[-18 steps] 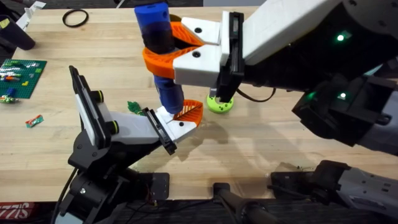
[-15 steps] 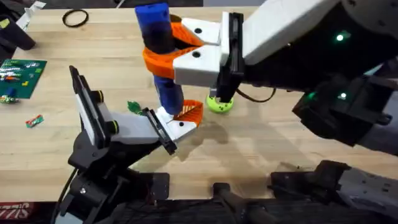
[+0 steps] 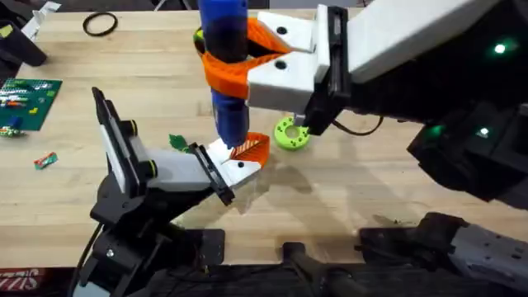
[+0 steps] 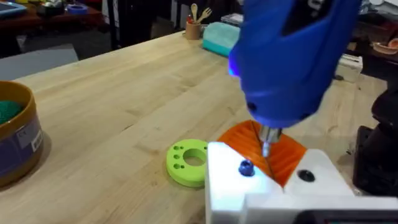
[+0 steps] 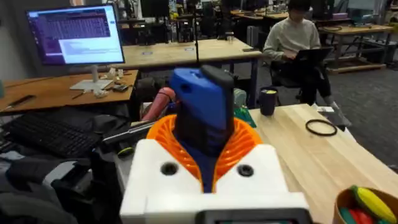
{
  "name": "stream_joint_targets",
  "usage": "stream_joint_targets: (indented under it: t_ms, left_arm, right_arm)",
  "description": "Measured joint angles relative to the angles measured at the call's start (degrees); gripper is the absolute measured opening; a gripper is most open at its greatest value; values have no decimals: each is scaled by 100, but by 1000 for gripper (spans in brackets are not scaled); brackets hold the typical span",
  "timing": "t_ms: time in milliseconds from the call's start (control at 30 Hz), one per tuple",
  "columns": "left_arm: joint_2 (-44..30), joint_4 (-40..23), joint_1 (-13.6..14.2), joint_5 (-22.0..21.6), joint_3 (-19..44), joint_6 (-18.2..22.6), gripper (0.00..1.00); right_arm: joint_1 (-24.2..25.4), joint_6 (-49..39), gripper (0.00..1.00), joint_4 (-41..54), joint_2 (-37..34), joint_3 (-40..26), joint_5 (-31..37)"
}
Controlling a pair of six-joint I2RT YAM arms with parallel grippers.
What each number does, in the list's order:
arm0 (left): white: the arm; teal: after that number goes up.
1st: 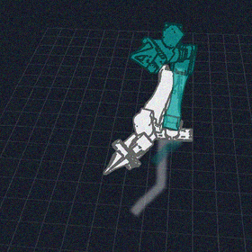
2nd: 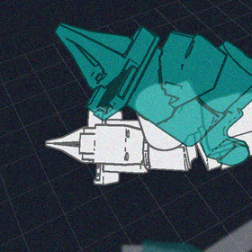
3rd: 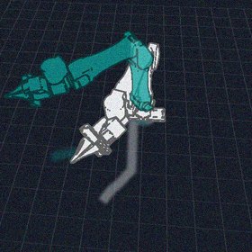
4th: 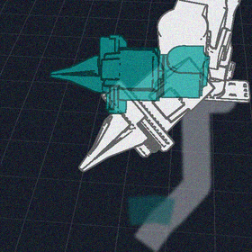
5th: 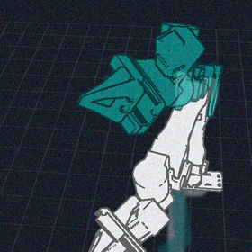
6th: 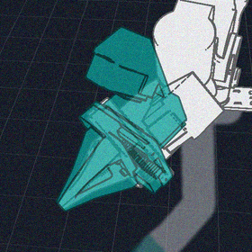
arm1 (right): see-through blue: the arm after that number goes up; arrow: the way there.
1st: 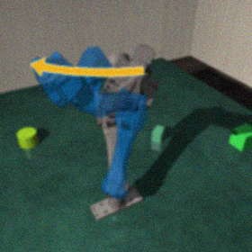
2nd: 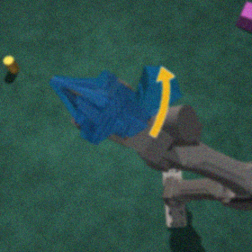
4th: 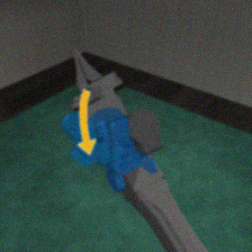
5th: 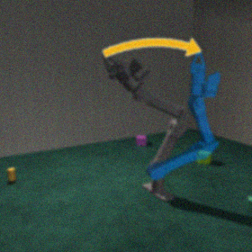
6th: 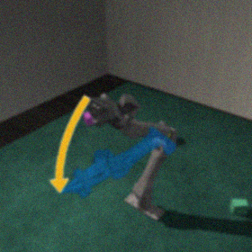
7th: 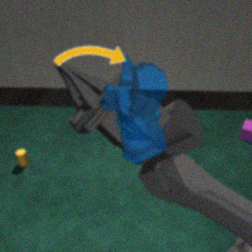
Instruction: Pick up the gripper from the table and insert it into the empty holder that is missing its gripper. Then pick up a screw, insert it into the mounting hole, and use the screwdriver to tighten it. Finally, clean up the table by picking up the vegetable and placing it into the bucket.
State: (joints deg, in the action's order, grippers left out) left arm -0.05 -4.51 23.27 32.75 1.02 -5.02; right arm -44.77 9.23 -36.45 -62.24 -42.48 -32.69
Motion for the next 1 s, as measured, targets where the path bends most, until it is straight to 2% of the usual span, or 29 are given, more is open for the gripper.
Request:
stream_joint_targets:
  t_ms: [167,533,1000]
  left_arm:
    - [2,0,0,0,0,0,15]
    - [0,0,0,0,0,0,15]
    - [0,0,0,2,0,0,15]
  right_arm:
    - [0,-1,44,-315,2,2,2]
    - [0,0,44,-286,-252,2,2]
    - [0,-1,44,-314,-250,2,2]
